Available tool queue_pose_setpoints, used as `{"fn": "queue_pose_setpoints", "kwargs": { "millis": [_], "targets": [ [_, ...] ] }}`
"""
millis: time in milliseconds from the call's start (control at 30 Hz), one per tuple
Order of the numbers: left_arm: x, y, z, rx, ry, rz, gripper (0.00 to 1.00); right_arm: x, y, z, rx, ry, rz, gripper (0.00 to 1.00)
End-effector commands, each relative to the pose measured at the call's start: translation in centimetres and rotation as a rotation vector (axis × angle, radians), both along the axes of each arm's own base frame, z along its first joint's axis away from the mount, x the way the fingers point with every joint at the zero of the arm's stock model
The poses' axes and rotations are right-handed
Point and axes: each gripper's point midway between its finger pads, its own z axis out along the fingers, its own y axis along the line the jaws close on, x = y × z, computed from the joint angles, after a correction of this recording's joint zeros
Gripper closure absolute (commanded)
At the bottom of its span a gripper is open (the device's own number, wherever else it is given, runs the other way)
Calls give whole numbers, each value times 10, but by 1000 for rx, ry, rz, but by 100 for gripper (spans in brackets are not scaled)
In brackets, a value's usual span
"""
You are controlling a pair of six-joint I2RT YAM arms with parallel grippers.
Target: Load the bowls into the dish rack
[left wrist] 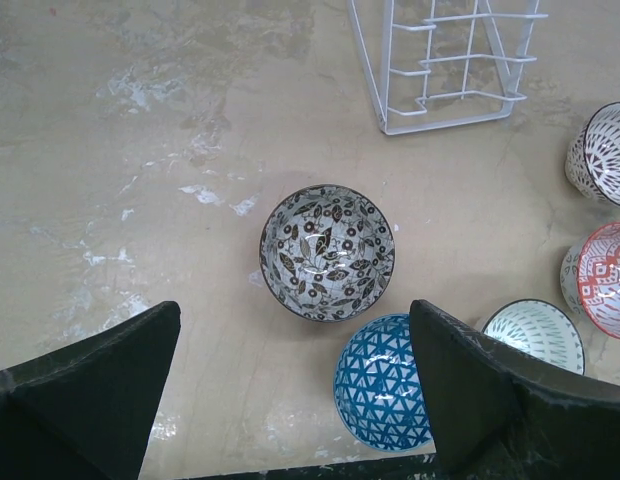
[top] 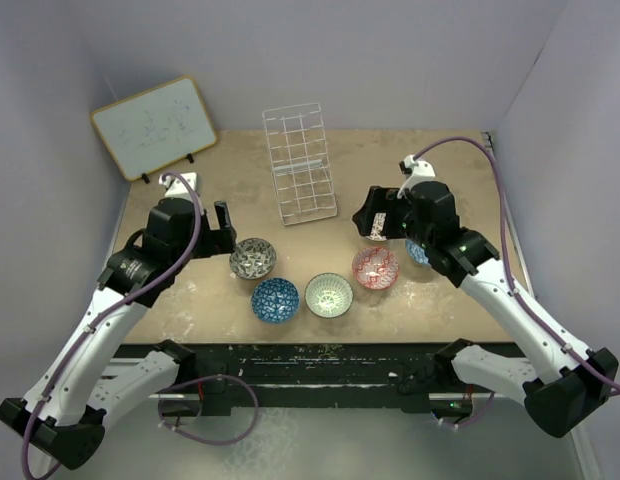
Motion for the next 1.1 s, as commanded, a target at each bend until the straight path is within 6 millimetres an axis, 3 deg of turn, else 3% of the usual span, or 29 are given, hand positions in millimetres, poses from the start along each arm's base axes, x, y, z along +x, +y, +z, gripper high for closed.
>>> {"fn": "queue_pose_setpoints", "kwargs": {
  "millis": [0,200,367,600,833,1067],
  "targets": [
    [1,-2,29,-63,-78,5,1,4,-7,27,18,-48,-54,0],
    [-9,-5,39,-81,-110,-49,1,2,-14,17,4,-24,-90,0],
    [-17,-8,34,-61,-100,-107,1,7,-12,10,-31,-18,-74,0],
    [-23,-8,28,-53,-73,-123,1,31,-12,-12,-160,25,-88,10],
    [-31,-3,37,-48,-108,-131,1,55,-1,-32,-223,60,-85,21],
    [-35,0,39,-42,-115,-136,1,71,7,-73,-277,134,-93,27]
  ]
}}
